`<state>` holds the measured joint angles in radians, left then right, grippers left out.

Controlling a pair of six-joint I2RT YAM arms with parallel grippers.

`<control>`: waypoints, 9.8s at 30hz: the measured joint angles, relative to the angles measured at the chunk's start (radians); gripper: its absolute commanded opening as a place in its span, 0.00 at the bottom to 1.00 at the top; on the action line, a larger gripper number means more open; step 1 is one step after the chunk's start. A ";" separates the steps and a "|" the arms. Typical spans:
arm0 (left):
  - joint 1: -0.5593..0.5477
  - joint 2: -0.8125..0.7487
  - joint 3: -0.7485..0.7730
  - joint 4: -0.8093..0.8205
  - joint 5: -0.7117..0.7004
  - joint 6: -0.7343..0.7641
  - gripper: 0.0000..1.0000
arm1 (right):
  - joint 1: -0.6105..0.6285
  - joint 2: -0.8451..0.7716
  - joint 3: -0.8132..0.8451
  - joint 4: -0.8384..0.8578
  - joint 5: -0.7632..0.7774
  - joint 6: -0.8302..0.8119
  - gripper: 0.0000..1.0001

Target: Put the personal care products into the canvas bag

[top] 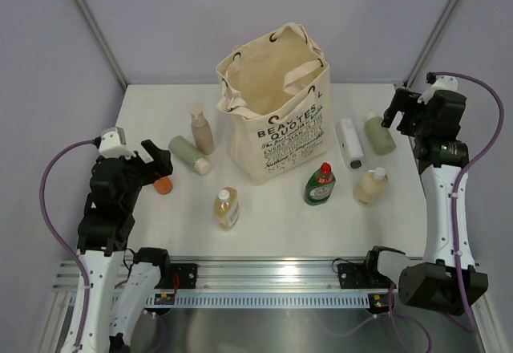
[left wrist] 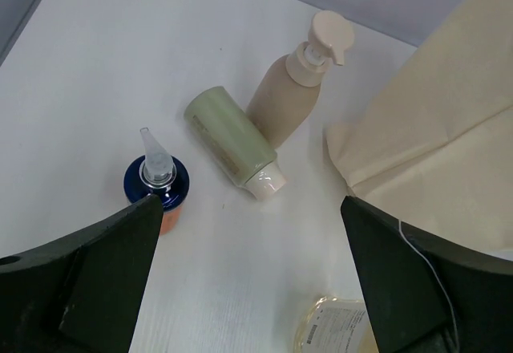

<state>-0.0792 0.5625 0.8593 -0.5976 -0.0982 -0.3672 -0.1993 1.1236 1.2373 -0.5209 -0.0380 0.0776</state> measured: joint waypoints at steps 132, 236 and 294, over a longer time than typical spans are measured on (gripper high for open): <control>-0.468 1.427 1.405 0.219 0.097 -0.158 0.00 | 0.087 0.106 -0.041 -0.515 -1.022 -0.761 0.99; -0.578 -0.109 -0.226 0.143 -0.108 -0.131 0.99 | 0.300 0.365 0.836 -0.076 -1.165 -0.069 0.00; -0.578 -0.162 -0.159 -0.010 0.079 -0.235 0.99 | 0.452 0.534 0.885 -0.397 -0.771 -0.465 1.00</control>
<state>-0.6567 0.4007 0.7002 -0.6075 -0.0193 -0.6018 0.2531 1.6581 2.1223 -0.9176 -0.8085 -0.3878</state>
